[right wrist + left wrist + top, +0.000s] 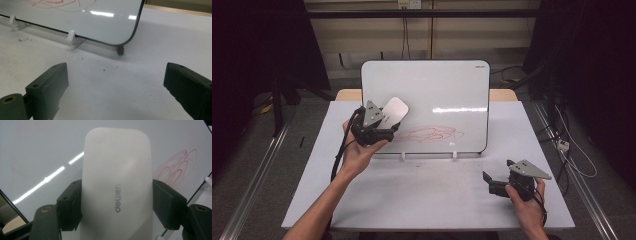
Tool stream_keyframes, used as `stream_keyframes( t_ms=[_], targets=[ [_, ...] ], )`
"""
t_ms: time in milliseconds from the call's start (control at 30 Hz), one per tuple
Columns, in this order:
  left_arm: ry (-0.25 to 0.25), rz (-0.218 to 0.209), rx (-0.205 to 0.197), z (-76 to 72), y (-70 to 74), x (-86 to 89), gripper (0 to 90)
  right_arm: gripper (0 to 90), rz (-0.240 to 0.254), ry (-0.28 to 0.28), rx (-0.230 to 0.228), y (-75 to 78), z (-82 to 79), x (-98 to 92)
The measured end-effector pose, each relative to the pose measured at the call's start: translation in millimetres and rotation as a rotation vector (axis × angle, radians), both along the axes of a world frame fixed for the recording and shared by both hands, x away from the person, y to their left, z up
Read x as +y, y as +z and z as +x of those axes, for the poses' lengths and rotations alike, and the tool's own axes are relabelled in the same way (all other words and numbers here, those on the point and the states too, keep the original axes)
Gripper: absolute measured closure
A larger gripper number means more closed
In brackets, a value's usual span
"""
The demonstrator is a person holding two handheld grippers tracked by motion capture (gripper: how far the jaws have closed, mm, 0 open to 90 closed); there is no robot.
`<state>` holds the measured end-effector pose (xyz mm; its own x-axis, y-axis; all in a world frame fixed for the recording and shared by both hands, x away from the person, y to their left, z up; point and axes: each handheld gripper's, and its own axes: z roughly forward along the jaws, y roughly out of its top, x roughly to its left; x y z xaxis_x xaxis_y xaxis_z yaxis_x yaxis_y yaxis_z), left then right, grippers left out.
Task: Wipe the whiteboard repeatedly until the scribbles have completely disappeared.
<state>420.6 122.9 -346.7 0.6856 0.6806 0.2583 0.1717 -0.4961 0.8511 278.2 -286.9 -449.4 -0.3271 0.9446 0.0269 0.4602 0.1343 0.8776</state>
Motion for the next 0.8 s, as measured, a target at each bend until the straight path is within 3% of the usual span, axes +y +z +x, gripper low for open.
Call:
stream_keyframes(
  t_ms=[233,300,533,800],
  targets=[
    [0.008,0.062,0.024,1.2,-23.9,-1.5,30.9,5.6,0.002,0.0,-0.004,0.0,0.4,-1.2],
    [0.012,0.071,0.015,0.5,-29.3,-2.8,30.9,5.6,0.0,0.006,-0.004,0.2,0.0,-0.2],
    [0.024,0.12,0.004,-0.7,-35.7,-6.7,30.9,5.6,0.0,0.012,-0.006,0.2,-1.3,-0.6],
    [0.037,0.143,-0.01,1.7,-41.2,-11.8,30.9,5.6,0.0,0.01,-0.01,0.5,-2.7,-2.9]
  ],
)
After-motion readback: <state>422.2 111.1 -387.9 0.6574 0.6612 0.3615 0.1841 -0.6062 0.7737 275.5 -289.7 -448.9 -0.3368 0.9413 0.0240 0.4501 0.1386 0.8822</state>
